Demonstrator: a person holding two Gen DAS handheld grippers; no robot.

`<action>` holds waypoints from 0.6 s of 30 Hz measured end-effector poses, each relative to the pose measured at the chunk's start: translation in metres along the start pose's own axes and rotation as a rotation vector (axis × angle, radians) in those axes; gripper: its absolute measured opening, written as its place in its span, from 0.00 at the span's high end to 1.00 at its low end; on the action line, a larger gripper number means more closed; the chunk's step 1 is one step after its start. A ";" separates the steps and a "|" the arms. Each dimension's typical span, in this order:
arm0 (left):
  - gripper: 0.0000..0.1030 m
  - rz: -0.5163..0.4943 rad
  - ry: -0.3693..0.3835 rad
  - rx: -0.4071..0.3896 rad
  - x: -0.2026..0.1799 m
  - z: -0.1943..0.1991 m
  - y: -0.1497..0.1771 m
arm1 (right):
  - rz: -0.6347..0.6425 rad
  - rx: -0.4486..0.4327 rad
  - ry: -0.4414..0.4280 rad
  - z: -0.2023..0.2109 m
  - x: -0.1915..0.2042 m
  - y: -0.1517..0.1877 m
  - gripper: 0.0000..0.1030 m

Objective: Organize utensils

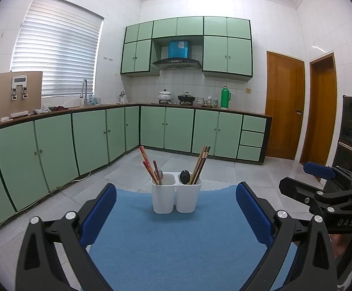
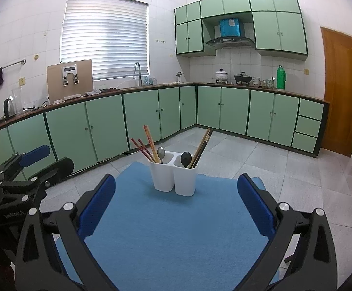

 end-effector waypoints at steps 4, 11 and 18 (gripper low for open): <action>0.06 0.002 0.000 0.001 0.000 0.001 0.000 | 0.003 -0.002 -0.004 0.002 0.002 -0.001 0.05; 0.06 -0.001 0.001 -0.001 0.000 0.001 -0.001 | 0.004 -0.001 -0.004 0.002 0.003 -0.001 0.05; 0.06 0.003 0.001 -0.003 0.000 0.002 -0.001 | 0.004 -0.003 -0.004 0.001 0.004 -0.002 0.05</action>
Point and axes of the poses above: each gripper's, at about its wrist camera, not at the fingertips, and z roughly against the way its jaws point, x to its left, y to its underside, the point moved 3 cm from there along -z, roughly the way its jaws point, and after that the axes turned 3 degrees about x, right-handed, at the moved point
